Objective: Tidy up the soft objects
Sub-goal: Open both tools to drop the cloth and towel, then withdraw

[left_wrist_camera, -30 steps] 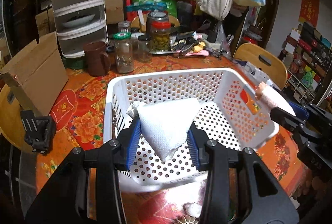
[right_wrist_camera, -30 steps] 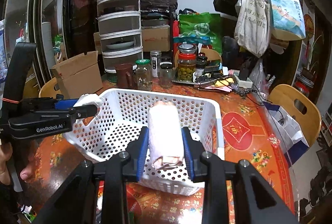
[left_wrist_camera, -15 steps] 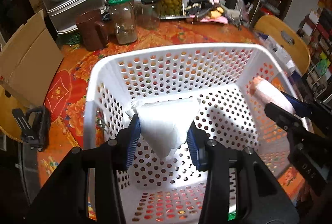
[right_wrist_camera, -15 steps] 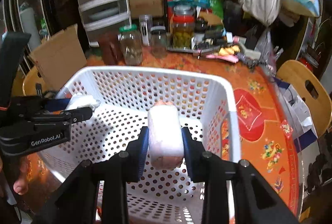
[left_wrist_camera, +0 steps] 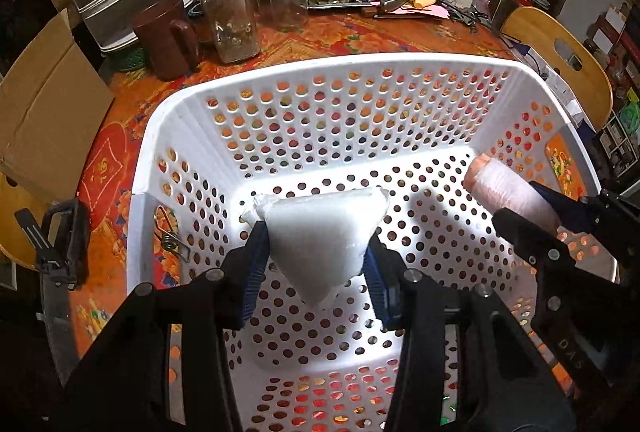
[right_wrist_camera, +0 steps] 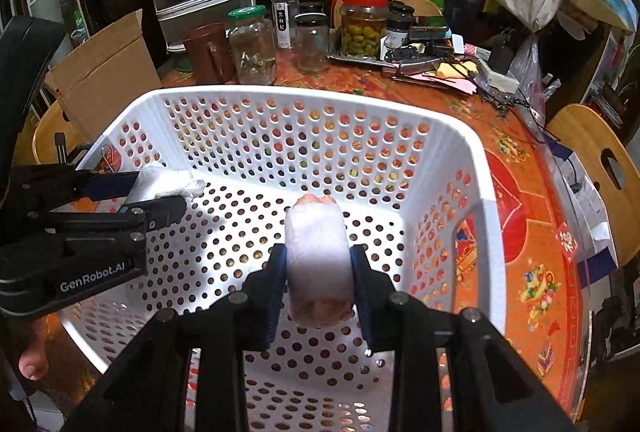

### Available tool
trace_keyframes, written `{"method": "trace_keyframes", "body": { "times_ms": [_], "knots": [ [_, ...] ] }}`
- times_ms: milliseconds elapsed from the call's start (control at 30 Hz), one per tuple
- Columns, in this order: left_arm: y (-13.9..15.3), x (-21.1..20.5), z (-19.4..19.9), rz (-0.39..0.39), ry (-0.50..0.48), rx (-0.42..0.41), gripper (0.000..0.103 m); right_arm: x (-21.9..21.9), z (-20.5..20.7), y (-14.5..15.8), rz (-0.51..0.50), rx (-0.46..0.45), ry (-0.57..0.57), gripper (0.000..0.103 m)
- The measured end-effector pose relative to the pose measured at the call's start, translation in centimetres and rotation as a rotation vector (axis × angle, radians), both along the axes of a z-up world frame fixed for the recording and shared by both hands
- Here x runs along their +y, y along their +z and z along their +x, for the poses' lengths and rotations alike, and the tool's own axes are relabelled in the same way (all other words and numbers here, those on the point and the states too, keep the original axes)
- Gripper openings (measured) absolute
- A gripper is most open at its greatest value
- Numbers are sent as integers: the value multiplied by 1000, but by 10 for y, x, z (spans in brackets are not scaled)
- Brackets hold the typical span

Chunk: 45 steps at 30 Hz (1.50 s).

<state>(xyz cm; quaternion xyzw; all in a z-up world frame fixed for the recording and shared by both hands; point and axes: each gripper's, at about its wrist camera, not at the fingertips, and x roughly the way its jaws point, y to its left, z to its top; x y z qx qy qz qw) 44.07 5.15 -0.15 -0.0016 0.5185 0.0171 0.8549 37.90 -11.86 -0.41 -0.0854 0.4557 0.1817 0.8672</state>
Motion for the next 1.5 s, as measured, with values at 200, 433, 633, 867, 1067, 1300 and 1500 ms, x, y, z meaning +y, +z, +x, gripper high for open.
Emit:
{"method": "trace_keyframes", "body": {
  "times_ms": [200, 433, 633, 867, 1067, 1300, 1500],
  "knots": [
    [8, 6, -7, -32, 11, -42, 81, -1, -2, 7, 24, -21, -8, 32],
    [37, 11, -32, -51, -3, -140, 100, -11, -21, 32, 57, -89, -15, 66],
    [63, 7, -73, -13, -39, -227, 103, -29, -48, 55, 110, -151, -29, 75],
    [83, 2, -115, 39, -35, -295, 103, -40, -72, 69, 127, -189, -33, 76],
    [97, 16, -171, -32, -7, -369, 103, -56, -113, 76, 154, -232, -47, 76],
    [102, 15, -248, -58, -38, -451, 103, -70, -178, 65, 188, -283, -35, 80],
    [68, 2, -297, -85, -66, -439, 103, -78, -222, 39, 215, -287, -33, 81]
  ]
}}
